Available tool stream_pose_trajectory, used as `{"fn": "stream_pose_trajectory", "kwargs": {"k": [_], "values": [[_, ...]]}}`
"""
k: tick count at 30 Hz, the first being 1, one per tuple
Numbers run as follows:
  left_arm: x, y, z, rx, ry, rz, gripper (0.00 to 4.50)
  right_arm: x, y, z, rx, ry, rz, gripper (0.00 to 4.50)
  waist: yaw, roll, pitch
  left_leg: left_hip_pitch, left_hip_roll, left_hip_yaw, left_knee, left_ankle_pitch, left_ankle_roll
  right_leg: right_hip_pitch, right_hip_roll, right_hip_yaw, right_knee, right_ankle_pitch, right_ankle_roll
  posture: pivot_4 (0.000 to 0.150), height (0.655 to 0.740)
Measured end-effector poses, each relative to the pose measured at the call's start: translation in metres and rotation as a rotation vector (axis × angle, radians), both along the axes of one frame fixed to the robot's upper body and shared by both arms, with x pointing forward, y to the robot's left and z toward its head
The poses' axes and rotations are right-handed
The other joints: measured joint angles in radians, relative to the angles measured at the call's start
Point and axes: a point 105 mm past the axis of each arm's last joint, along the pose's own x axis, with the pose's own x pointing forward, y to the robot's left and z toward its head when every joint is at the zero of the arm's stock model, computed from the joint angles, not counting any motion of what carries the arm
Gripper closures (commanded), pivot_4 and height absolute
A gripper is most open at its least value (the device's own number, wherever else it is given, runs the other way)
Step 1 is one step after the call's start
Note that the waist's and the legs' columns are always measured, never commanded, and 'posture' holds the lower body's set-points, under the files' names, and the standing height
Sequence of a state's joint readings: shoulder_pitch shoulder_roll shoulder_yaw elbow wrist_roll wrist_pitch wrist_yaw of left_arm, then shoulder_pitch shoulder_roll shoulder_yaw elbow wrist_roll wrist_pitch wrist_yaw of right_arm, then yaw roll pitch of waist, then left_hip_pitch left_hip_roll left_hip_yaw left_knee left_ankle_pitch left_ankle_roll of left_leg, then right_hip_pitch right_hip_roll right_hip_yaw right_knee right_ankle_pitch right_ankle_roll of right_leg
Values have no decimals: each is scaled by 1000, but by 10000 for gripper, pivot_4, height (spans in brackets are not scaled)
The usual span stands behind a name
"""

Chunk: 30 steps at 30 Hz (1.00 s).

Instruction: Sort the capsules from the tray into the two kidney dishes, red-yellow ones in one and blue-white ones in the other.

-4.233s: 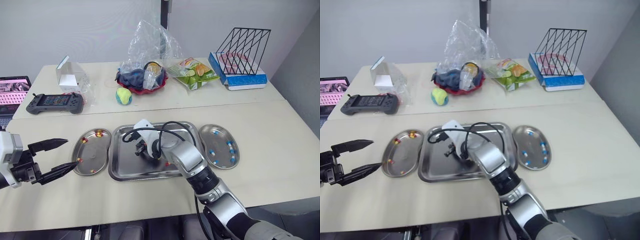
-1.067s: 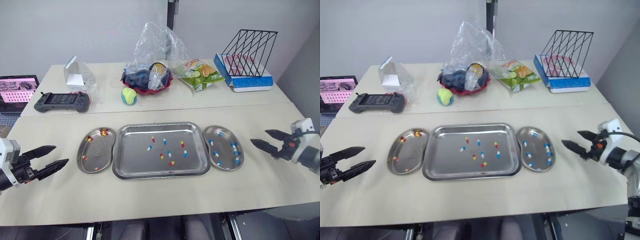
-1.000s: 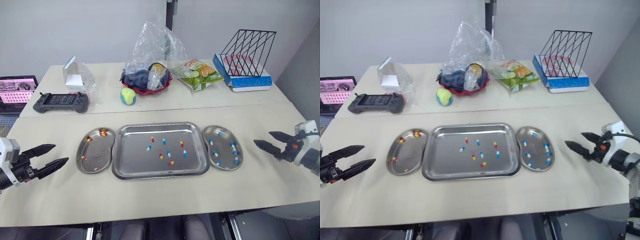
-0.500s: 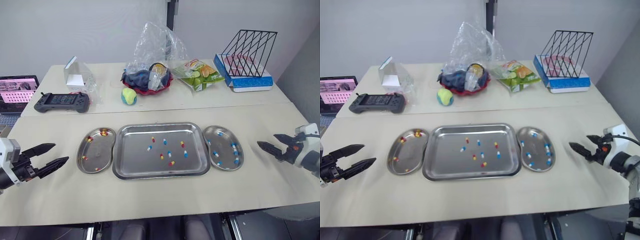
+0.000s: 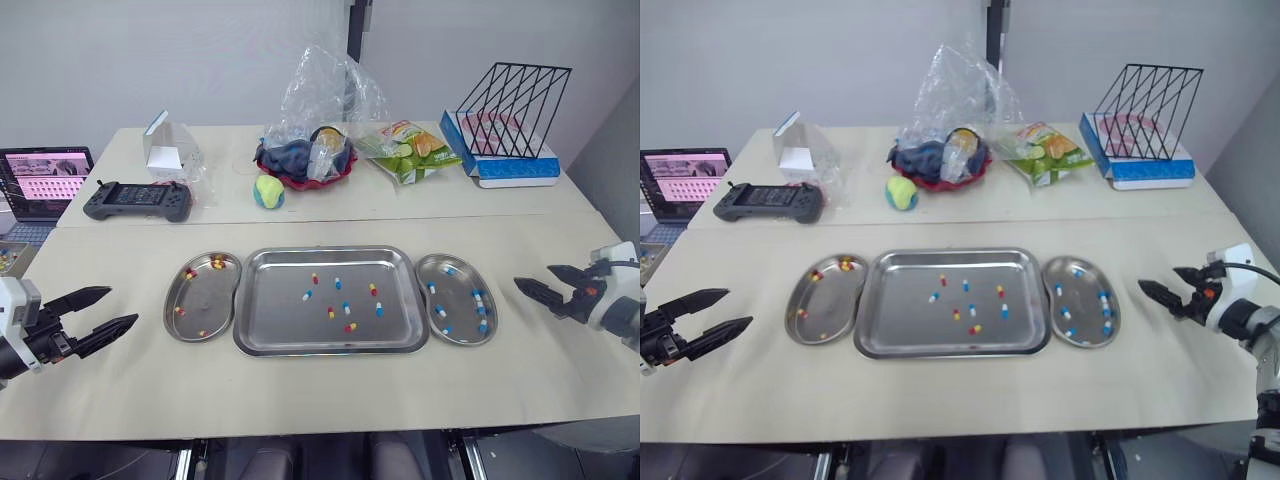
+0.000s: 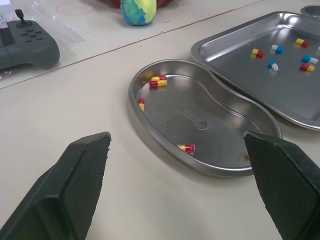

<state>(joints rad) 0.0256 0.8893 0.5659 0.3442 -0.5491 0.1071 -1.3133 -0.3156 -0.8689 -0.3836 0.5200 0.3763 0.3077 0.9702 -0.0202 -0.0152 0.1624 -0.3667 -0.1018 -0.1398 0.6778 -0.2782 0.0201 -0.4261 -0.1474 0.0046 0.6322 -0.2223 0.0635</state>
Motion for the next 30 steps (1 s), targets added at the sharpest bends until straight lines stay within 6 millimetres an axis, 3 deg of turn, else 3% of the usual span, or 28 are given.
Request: {"fn": "stream_pose_trajectory", "kwargs": {"k": [7,10,16,19,25,30], "values": [[0,-1,-2,-13,-2,0,0,4,7,9,-6,-22,39,396,1,0,0,1,1,7,-1,-3,4,2,1,6,0,1,2,1500,7400],[0,-3,-3,-15,-5,-5,0,5,11,12,-12,-26,60,396,-31,2,0,-2,-17,-26,0,3,5,12,-22,-25,0,-7,8,1500,7400],[-3,-3,-7,-17,9,-1,0,8,21,5,-36,17,95,396,-11,2,0,-4,-19,-20,1,7,-1,3,-19,-12,2,-5,8,1500,7400],[-3,-3,-6,-16,7,1,0,15,31,19,-40,-14,128,396,-9,2,0,-4,-19,-16,0,4,4,2,-18,-8,3,-4,8,1500,7400],[-3,-5,-7,-19,1,-1,0,22,78,52,-77,-70,297,396,-9,2,0,-3,-16,-13,0,3,5,0,-15,-5,3,-4,8,1500,7400],[-1,-11,-6,-24,-19,-14,0,23,166,59,-82,-108,534,396,-10,2,0,-3,-12,-10,0,2,4,-1,-12,-3,3,-3,7,1500,7400]]}}
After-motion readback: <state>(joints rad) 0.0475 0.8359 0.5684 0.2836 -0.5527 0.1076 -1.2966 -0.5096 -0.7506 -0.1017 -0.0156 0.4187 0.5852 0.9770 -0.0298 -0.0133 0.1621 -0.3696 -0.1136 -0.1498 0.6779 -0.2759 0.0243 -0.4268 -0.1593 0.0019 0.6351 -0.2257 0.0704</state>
